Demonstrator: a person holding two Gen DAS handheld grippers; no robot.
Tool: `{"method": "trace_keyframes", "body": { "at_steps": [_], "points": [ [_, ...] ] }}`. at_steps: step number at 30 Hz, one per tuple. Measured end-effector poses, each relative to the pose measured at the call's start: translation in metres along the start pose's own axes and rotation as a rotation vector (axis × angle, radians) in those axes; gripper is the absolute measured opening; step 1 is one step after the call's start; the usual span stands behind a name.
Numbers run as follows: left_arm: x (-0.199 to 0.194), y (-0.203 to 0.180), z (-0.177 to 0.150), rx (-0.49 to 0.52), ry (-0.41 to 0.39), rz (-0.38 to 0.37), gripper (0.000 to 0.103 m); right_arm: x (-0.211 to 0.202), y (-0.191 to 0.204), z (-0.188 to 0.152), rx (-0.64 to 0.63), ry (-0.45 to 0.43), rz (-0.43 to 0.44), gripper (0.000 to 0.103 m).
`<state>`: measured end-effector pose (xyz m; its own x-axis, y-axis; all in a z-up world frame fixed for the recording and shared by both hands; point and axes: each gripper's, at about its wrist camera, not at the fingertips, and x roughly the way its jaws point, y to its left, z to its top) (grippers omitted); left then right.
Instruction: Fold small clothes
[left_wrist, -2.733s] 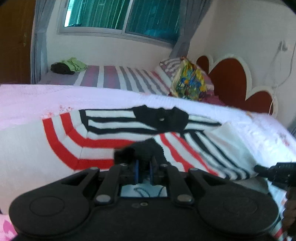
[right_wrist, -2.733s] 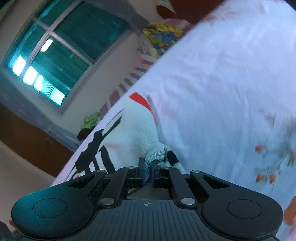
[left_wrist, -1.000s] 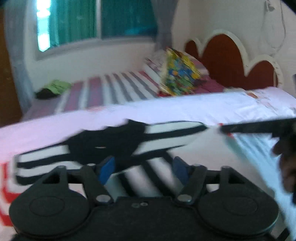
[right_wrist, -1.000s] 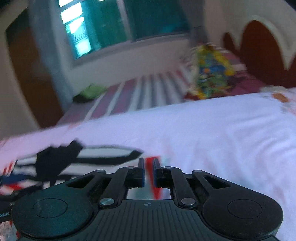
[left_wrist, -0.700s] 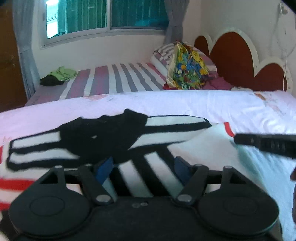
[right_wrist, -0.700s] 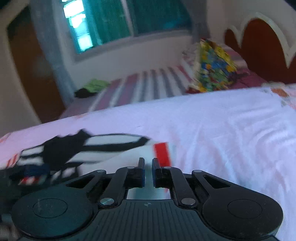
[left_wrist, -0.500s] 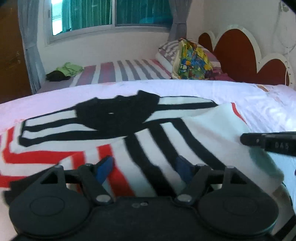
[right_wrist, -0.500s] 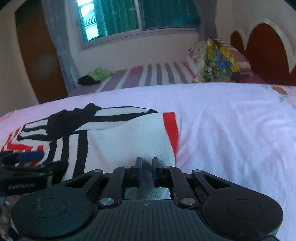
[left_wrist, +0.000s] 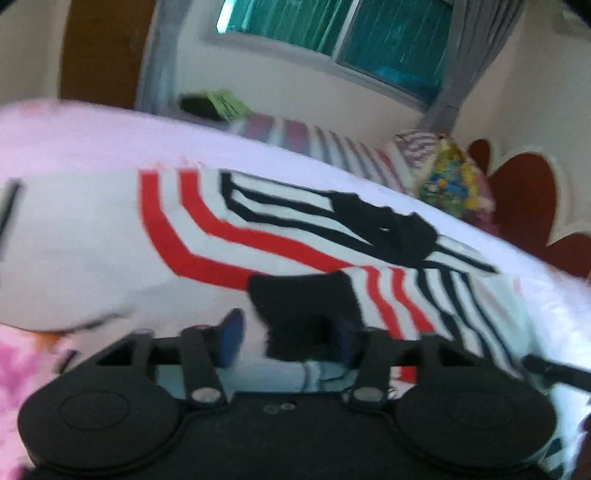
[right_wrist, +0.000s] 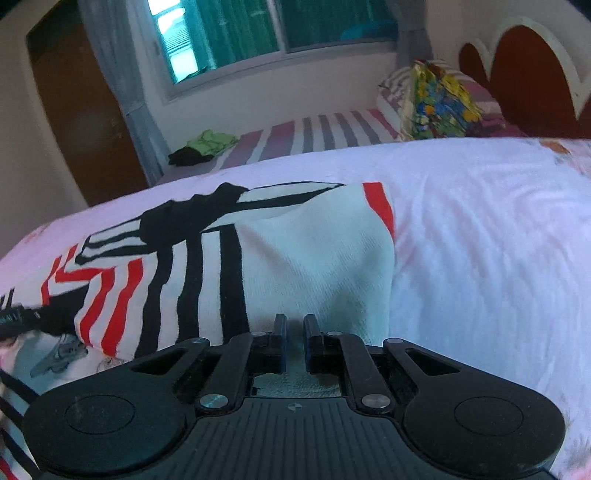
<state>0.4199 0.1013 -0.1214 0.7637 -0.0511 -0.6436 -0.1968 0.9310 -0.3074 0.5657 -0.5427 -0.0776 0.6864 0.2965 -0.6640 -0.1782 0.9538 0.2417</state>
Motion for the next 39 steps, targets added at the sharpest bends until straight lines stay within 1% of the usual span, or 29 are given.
{"method": "trace_keyframes", "body": {
  "at_steps": [1,2,4,6,7,8,9,10,11,12,13,14,16,19,20,21,23,24,25,26,27,28,29,30,31,35,37,38,39],
  "points": [
    [0.004,0.0,0.004,0.007,-0.006,-0.021,0.017,-0.003,0.003,-0.001,0.006,-0.001,-0.004,0.008],
    [0.007,-0.002,0.009,0.027,-0.005,-0.021,0.008,-0.003,0.005,-0.001,0.013,0.001,-0.007,0.008],
    [0.003,-0.01,0.018,0.101,-0.048,0.017,0.008,-0.005,0.01,-0.004,0.016,0.001,-0.023,0.008],
    [0.011,-0.02,0.015,0.226,0.0,0.083,0.01,-0.005,0.016,-0.007,-0.001,0.002,-0.042,0.008],
    [0.018,-0.021,0.01,0.269,0.032,0.11,0.018,-0.003,0.018,-0.008,-0.008,0.004,-0.055,0.008],
    [0.016,-0.018,0.007,0.284,0.003,0.115,0.031,-0.003,0.021,-0.008,-0.009,0.006,-0.069,0.008],
    [0.011,-0.017,0.006,0.299,-0.015,0.152,0.038,-0.005,0.025,-0.006,-0.01,0.01,-0.068,0.008],
    [0.003,-0.015,0.007,0.299,-0.049,0.166,0.055,-0.007,0.029,-0.006,-0.014,0.007,-0.047,0.008],
    [-0.004,-0.009,0.007,0.268,-0.083,0.138,0.074,-0.01,0.036,-0.006,-0.024,0.0,-0.029,0.008],
    [-0.008,-0.002,0.009,0.216,-0.092,0.067,0.081,-0.011,0.043,-0.007,-0.039,-0.003,-0.021,0.008],
    [-0.006,0.005,0.012,0.173,-0.061,-0.001,0.077,-0.011,0.048,-0.008,-0.045,-0.004,-0.012,0.008],
    [-0.001,0.011,0.015,0.141,-0.027,-0.027,0.061,-0.01,0.052,-0.009,-0.036,-0.002,0.001,0.008],
    [0.014,0.017,0.02,0.111,0.035,-0.034,0.049,-0.005,0.059,-0.012,-0.009,0.009,0.005,0.008],
    [0.024,0.026,0.027,0.085,0.045,-0.132,0.003,0.001,0.069,-0.016,-0.01,0.017,-0.014,0.008],
    [0.019,0.024,0.03,0.097,0.006,-0.144,0.004,0.003,0.071,-0.017,-0.015,0.019,-0.019,0.008],
    [0.011,0.019,0.03,0.151,-0.054,-0.141,0.004,0.005,0.072,-0.018,-0.02,0.022,-0.025,0.008],
    [0.009,0.011,0.025,0.226,-0.045,-0.091,0.004,0.006,0.074,-0.02,-0.023,0.02,-0.034,0.008],
    [0.016,0.011,0.021,0.235,-0.006,-0.061,0.005,0.005,0.076,-0.019,-0.018,0.019,-0.028,0.008],
    [0.022,0.01,0.016,0.269,0.017,-0.031,0.012,0.004,0.078,-0.018,-0.012,0.017,-0.011,0.008],
    [0.022,0.007,0.012,0.319,-0.013,-0.011,0.026,0.004,0.083,-0.017,-0.007,0.013,0.012,0.008],
    [0.018,0.003,0.011,0.352,-0.03,0.05,0.037,0.003,0.091,-0.017,-0.016,0.006,0.029,0.008],
    [0.009,0.0,0.01,0.362,-0.057,0.123,0.064,0.003,0.1,-0.016,-0.037,0.001,0.05,0.008],
    [-0.001,-0.001,0.01,0.362,-0.105,0.178,0.074,0.003,0.108,-0.016,-0.051,-0.003,0.076,0.008],
    [-0.015,-0.001,0.01,0.351,-0.16,0.147,0.073,0.005,0.114,-0.017,-0.056,-0.004,0.103,0.008],
    [-0.022,-0.004,0.01,0.34,-0.168,0.087,0.073,0.008,0.12,-0.019,-0.063,0.003,0.135,0.008],
    [-0.013,-0.031,0.003,0.369,-0.083,-0.105,0.07,0.025,0.127,-0.03,-0.073,0.048,0.15,0.008],
    [0.012,-0.034,-0.005,0.363,-0.001,-0.124,0.07,0.023,0.122,-0.029,-0.037,0.052,0.159,0.008],
    [0.024,-0.03,-0.009,0.369,0.048,-0.102,0.068,0.022,0.121,-0.028,-0.039,0.055,0.154,0.008],
    [0.02,-0.026,-0.011,0.38,0.012,-0.109,0.069,0.021,0.121,-0.026,-0.051,0.057,0.145,0.008]
  ]
}}
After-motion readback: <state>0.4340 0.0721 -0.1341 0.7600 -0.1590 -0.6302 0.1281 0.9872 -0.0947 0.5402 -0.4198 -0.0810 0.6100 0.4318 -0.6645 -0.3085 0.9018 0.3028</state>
